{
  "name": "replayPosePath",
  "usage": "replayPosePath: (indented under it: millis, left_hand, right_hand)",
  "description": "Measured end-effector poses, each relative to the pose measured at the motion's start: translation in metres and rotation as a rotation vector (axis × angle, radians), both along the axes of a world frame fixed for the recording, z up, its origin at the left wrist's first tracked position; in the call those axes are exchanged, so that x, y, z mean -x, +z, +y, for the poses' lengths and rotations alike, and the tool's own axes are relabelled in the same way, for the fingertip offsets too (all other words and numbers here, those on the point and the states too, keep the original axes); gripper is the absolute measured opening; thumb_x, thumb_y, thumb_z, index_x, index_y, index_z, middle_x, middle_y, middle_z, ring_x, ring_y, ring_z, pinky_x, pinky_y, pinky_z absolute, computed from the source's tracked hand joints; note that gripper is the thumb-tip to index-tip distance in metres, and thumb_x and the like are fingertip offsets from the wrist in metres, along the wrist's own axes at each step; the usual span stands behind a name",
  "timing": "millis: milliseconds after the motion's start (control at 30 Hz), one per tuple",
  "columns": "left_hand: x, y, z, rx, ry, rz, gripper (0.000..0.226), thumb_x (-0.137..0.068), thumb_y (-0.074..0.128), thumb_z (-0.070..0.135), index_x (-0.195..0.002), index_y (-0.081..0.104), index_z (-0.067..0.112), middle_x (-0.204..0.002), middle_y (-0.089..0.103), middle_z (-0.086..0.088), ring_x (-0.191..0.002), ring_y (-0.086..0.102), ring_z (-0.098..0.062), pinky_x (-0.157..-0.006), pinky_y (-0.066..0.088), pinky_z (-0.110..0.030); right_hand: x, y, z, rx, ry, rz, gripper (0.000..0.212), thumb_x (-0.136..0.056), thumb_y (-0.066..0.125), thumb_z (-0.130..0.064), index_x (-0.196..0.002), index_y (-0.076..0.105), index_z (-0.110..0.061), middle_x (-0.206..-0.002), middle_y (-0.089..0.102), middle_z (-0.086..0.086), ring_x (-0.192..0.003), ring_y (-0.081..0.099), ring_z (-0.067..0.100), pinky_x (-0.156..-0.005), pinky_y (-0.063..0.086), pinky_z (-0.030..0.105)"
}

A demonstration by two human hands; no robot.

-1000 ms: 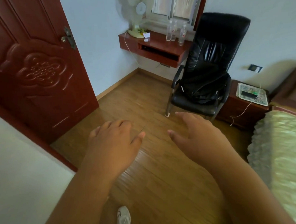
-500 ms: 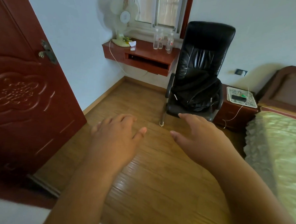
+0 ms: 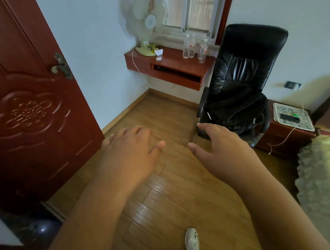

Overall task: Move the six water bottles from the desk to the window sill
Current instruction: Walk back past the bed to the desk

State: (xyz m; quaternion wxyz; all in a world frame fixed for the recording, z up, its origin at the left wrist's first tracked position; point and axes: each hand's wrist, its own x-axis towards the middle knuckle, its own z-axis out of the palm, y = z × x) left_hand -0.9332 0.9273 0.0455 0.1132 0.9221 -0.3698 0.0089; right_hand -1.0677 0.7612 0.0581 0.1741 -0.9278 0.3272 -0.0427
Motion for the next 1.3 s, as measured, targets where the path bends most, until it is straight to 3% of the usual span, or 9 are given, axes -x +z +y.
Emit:
replayPosePath:
  millis: [333,600,967,1300]
  left_hand:
    - [-0.049,0.022,-0.112,-0.01,0.081,-0.052,0.057,-0.091,0.022,0.072,-0.135,0.041,0.041,-0.139,0.047,0.016,-0.13,0.039,-0.013,-0.103,0.032,-0.045]
    - [-0.068,0.01,-0.171,-0.016,0.096,-0.032,0.057,-0.09,0.02,0.074,-0.134,0.041,0.044,-0.14,0.047,0.018,-0.129,0.041,-0.011,-0.103,0.032,-0.044]
    - [-0.148,-0.007,-0.22,-0.005,0.067,0.044,0.057,-0.091,0.021,0.073,-0.137,0.036,0.044,-0.142,0.043,0.019,-0.131,0.037,-0.009,-0.105,0.03,-0.044]
    - [-0.279,0.004,-0.228,0.013,0.012,0.06,0.057,-0.091,0.024,0.072,-0.14,0.035,0.044,-0.148,0.039,0.015,-0.137,0.034,-0.013,-0.109,0.028,-0.046]
  right_hand:
    - [-0.066,0.019,-0.122,0.034,0.097,-0.083,0.073,-0.088,0.052,-0.068,-0.151,0.032,-0.036,-0.15,0.046,-0.009,-0.132,0.048,0.017,-0.103,0.048,0.045]
    - [-0.101,0.018,-0.187,0.018,0.145,-0.05,0.075,-0.088,0.053,-0.067,-0.152,0.031,-0.037,-0.15,0.046,-0.007,-0.132,0.05,0.02,-0.104,0.048,0.05]
    - [-0.167,0.007,-0.227,0.0,0.097,0.016,0.074,-0.088,0.054,-0.065,-0.152,0.03,-0.036,-0.15,0.045,-0.009,-0.133,0.048,0.017,-0.104,0.047,0.048]
    - [-0.286,0.014,-0.227,0.044,0.01,0.013,0.074,-0.086,0.053,-0.069,-0.15,0.03,-0.039,-0.151,0.044,-0.012,-0.134,0.046,0.016,-0.104,0.047,0.048]
